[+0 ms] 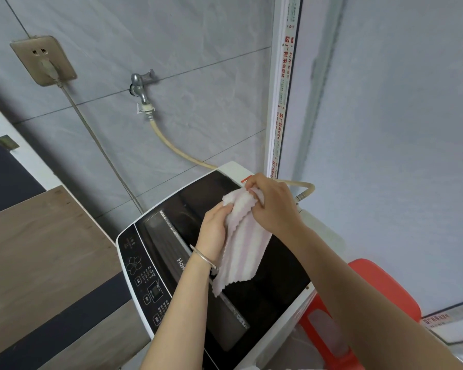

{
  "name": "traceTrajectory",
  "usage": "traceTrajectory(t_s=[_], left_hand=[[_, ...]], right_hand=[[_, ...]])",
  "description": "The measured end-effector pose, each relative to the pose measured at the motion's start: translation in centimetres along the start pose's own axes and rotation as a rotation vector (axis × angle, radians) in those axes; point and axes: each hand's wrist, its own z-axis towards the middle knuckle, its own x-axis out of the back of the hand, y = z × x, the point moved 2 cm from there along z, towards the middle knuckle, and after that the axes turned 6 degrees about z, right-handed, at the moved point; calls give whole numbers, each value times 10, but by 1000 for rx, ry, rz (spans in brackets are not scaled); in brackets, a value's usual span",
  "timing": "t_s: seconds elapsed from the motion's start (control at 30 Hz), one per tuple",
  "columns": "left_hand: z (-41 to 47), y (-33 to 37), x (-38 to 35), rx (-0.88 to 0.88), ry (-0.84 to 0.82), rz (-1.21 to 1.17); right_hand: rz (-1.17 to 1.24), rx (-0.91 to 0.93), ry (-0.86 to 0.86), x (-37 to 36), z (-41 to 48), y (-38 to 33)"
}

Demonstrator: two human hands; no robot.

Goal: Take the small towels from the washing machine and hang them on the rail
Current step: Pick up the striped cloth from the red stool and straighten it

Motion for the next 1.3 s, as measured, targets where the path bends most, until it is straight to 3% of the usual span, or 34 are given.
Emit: traceTrajectory(t_s=[0.2,0.5,0.8,0.93,1.07,1.2,1.3], left_hand=[[3,1,3,6,-1,-26],[-2,0,1,39,-135,-55],[-3,0,-7,45,-231,-199],[0,-5,-1,109,-267,-374],[1,-9,4,70,-304,-198],[2,-8,5,52,-205,-183],[4,-7,8,60,-124,-320]], right_hand=[[45,-23,-91,5,2,1],[85,-220,-200,15,6,3],[139,-294,-146,19,8,-2],[145,-309,-124,19,8,-1],[131,-331,-67,18,8,3],[191,-341,48,11,4,10],[394,-568,90,3,-4,19]])
